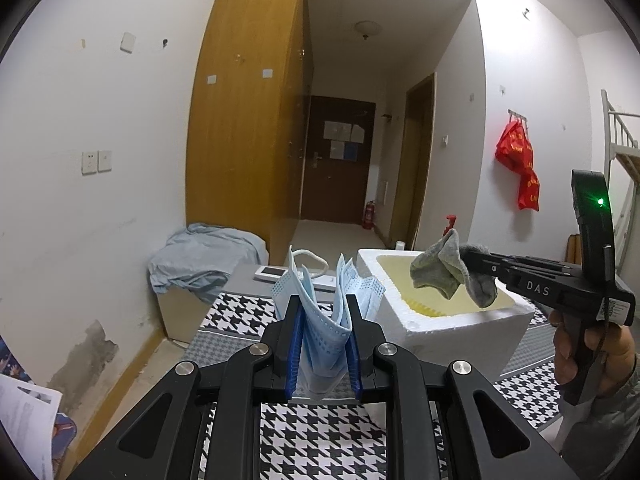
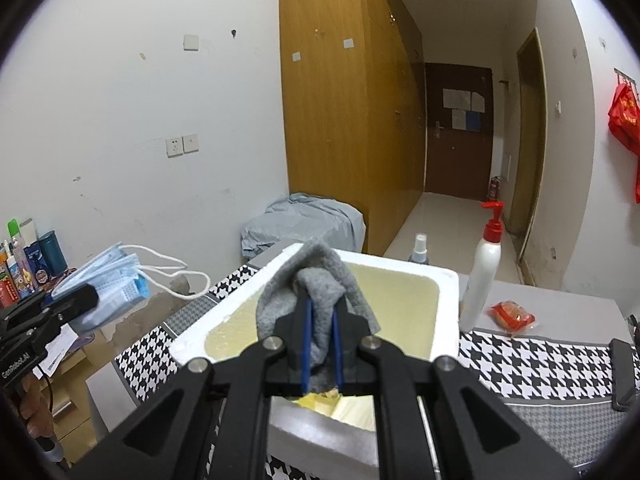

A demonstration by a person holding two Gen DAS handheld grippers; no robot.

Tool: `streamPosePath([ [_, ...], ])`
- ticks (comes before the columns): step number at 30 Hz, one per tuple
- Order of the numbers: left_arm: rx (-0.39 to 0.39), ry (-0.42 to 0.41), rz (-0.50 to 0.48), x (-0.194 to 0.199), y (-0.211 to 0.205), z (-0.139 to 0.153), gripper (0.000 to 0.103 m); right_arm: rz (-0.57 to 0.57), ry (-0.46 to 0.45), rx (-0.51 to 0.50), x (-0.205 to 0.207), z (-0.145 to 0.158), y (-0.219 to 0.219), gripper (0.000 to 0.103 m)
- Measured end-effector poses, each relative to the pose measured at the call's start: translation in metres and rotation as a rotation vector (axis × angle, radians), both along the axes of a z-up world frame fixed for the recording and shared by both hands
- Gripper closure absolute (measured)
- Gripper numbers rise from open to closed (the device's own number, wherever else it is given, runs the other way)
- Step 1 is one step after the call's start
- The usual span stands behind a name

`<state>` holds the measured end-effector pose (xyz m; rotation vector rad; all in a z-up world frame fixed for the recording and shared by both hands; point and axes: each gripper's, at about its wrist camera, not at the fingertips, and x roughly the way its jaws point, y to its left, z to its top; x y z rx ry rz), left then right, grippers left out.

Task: Organize soft objects
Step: 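Lower the grey sock into the box and open the right tool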

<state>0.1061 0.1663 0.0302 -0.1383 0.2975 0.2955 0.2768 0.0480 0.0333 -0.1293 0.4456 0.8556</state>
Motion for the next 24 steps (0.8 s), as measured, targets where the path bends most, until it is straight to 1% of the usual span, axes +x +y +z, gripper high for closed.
streamPosePath([
  [3,-0.002,0.004,0.002,0.000,0.000,-0.001,0.082,0.002,0.009,-0.004,0.001,0.000,0.003,0.089],
  [4,-0.002,0.006,0.005,0.001,0.000,-0.001,0.082,-0.006,0.009,-0.007,0.001,0.000,0.003,0.080],
  [5,-0.004,0.007,0.007,0.000,0.000,-0.001,0.082,-0.018,0.009,-0.015,0.002,-0.001,0.004,0.058],
  [6,-0.007,0.009,0.009,0.000,0.001,-0.002,0.082,-0.033,0.004,-0.020,0.002,-0.001,0.004,0.045],
  [7,-0.009,0.010,0.014,0.001,0.001,-0.002,0.082,-0.047,-0.005,-0.019,0.001,-0.001,0.004,0.024],
  [8,-0.011,0.013,0.018,0.000,0.002,-0.002,0.082,-0.058,-0.015,-0.014,0.000,0.000,0.003,0.011],
  [10,-0.017,0.015,0.023,0.000,0.003,-0.002,0.082,-0.067,-0.026,-0.004,-0.001,0.002,0.002,0.007],
  [17,-0.008,0.006,0.003,0.003,0.000,0.004,0.082,-0.061,-0.029,-0.005,-0.003,0.004,-0.002,0.007],
  [24,0.004,-0.009,-0.030,0.010,-0.006,0.009,0.082,-0.086,-0.035,0.001,-0.003,0.006,-0.015,0.007],
])
